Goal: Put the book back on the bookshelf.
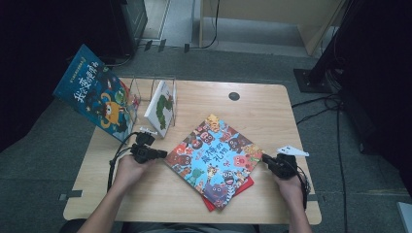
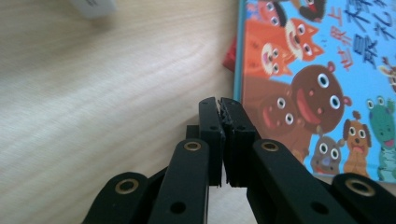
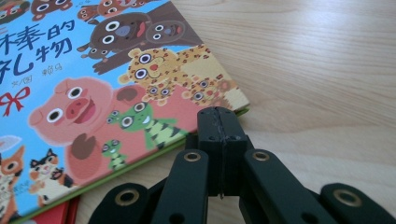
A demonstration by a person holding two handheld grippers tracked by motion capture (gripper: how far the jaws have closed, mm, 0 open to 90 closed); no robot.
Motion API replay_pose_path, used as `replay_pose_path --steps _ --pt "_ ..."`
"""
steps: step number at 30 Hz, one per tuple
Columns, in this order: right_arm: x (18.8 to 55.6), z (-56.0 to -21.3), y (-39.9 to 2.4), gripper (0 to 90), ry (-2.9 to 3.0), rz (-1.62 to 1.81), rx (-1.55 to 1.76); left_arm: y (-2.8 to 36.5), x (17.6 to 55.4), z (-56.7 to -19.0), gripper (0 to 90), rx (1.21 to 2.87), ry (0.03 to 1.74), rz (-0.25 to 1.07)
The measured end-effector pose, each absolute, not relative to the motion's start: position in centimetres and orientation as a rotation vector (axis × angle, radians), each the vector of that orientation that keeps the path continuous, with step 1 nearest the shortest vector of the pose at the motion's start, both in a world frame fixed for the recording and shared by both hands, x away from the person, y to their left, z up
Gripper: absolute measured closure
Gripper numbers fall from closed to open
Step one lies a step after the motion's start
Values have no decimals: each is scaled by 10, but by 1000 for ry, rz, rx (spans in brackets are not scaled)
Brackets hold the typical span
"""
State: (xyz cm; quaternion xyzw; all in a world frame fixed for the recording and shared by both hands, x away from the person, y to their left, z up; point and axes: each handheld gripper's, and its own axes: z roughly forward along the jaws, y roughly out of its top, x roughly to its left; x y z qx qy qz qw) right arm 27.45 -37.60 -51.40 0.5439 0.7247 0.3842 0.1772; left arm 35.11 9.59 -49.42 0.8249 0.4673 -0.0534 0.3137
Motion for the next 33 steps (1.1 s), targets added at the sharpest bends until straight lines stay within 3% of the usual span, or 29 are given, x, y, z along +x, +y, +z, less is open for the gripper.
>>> replay_pose_path --steps 23,33 --pt "314 -513 -341 900 2125 1141 1486 102 315 -494 849 2127 1256 -178" --pt "327 -514 -328 900 2151 1142 1432 109 315 -491 709 2104 1283 -137"
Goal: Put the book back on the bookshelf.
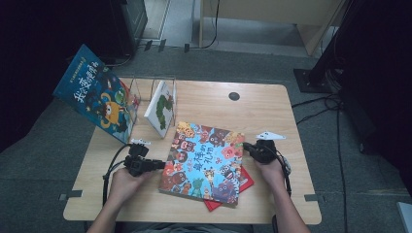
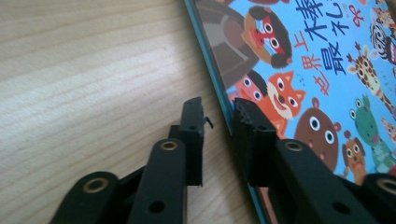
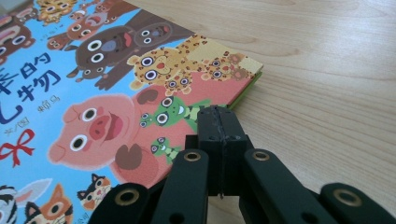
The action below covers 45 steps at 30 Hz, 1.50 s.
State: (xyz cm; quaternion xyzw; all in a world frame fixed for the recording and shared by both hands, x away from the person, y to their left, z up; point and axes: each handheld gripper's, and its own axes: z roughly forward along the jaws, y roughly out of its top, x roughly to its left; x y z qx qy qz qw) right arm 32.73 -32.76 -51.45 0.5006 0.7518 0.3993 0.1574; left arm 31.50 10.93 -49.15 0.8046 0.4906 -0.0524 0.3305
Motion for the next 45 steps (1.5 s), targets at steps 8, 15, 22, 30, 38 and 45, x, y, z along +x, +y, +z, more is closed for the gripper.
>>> replay_pose_path --steps 8,15,22,30,38,45 --pt "319 -507 -330 900 2151 1148 1429 106 321 -489 593 2091 1257 -149" --pt "300 -506 -326 899 2168 1150 1392 95 331 -493 489 2114 1236 -192" --pt "286 -507 -318 895 2201 1144 1357 90 340 -495 477 2120 1230 -202" --pt "276 -509 -316 895 2228 1125 1349 83 343 -498 457 2121 1207 -203" --pt "275 -511 -316 900 2216 1135 1366 81 343 -499 394 2096 1192 -216" --pt "280 -512 -315 900 2213 1146 1394 80 346 -497 325 2082 1247 -269"
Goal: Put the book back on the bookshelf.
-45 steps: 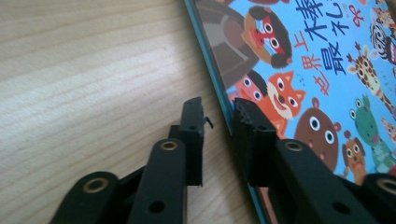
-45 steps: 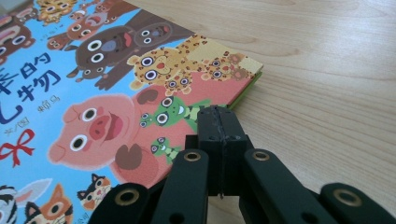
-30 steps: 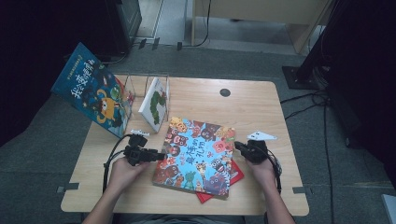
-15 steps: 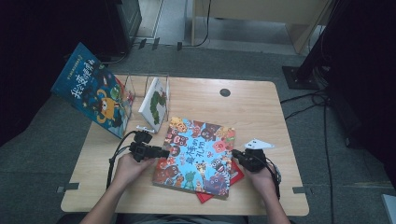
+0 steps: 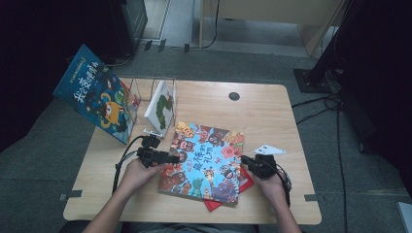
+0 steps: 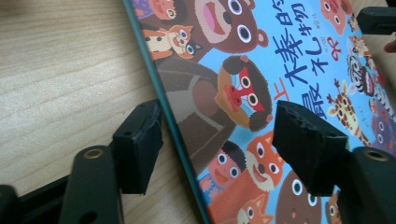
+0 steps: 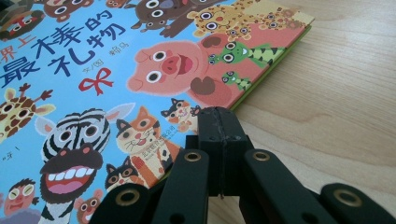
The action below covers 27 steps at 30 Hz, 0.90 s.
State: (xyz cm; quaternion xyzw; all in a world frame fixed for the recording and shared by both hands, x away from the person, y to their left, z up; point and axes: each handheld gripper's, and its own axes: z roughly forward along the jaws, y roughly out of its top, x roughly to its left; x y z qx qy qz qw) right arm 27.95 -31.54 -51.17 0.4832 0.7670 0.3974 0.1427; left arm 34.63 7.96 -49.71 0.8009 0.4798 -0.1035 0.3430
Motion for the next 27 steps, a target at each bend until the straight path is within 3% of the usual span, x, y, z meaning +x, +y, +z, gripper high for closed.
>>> replay_pose_path --steps 12,18,27 --pt "281 -512 -307 900 2235 1095 1355 79 341 -494 296 2137 1251 -221" --pt "277 -510 -305 900 2249 1075 1352 65 339 -489 320 2171 1341 -155" --pt "278 -513 -309 900 2232 1127 1398 72 343 -490 405 2101 1388 -230"
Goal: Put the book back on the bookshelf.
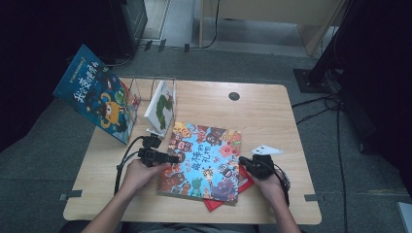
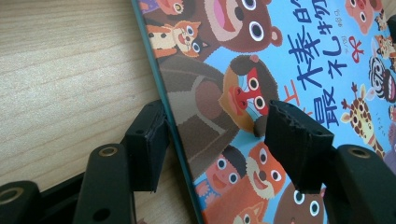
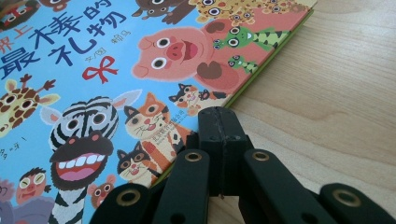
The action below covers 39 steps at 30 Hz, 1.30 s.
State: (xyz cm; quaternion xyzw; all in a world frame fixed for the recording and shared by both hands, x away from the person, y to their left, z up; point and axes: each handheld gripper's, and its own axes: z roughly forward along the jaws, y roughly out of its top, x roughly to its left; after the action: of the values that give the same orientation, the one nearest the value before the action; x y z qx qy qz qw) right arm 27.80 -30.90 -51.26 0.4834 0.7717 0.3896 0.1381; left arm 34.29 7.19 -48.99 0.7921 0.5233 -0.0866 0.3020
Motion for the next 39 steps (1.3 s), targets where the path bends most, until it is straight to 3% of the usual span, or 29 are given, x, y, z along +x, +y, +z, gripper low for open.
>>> replay_pose_path --steps 10,12,15,20,25,33,36,39 --pt "279 -513 -310 900 2231 1131 1422 75 341 -460 445 2041 1351 -254" --pt "279 -513 -310 900 2232 1128 1423 73 343 -456 458 2016 1328 -352" --pt "280 -513 -308 900 2239 1123 1416 66 345 -445 550 1936 1248 -503" --pt "279 -511 -290 900 2293 1100 1312 55 348 -415 648 1979 1201 -466" --pt "282 -511 -282 900 2303 1129 1282 53 352 -399 646 2052 1196 -452" --pt "287 -510 -267 900 2319 1151 1231 56 376 -378 727 2082 1243 -557" --pt "290 -509 -266 805 2333 1141 1213 56 385 -373 761 2082 1265 -613" --pt "290 -505 -273 780 2331 1139 1210 50 389 -364 768 2125 1261 -609"
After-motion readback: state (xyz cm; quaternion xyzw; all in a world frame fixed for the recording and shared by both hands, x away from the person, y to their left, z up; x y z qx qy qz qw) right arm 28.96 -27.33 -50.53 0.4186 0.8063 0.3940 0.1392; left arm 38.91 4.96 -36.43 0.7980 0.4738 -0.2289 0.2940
